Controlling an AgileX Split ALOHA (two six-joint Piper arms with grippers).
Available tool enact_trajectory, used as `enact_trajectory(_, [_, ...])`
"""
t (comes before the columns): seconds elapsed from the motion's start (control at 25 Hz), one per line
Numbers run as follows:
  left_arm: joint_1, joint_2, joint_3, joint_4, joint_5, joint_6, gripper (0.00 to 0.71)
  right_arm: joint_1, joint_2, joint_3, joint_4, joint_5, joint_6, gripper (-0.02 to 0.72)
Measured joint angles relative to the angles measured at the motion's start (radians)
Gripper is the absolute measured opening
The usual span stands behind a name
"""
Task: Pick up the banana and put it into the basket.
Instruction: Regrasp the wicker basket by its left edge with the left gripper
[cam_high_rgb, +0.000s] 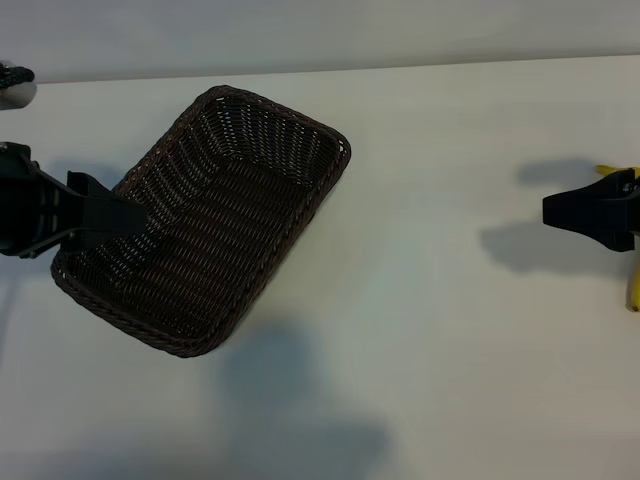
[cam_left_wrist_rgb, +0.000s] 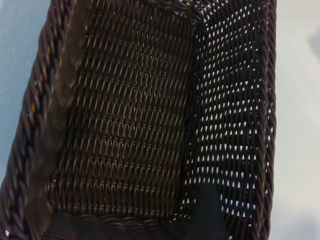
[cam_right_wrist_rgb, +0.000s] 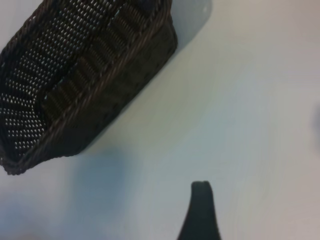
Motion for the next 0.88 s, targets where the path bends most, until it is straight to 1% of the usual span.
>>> enact_trajectory(0.24, [0.0, 0.0, 0.0, 0.0, 0.0, 0.0, 0.572, 0.0, 0.0, 0.0, 0.0, -0.015, 0.0, 0.584])
enact_trajectory(0.64, [0.0, 0.0, 0.0, 0.0, 0.0, -0.002, 0.572, 0.0, 0.0, 0.0, 0.0, -0.106, 0.0, 0.584])
enact_trajectory(0.88, [0.0, 0.0, 0.0, 0.0, 0.0, -0.002, 0.572, 0.0, 0.0, 0.0, 0.0, -0.175, 0.0, 0.584])
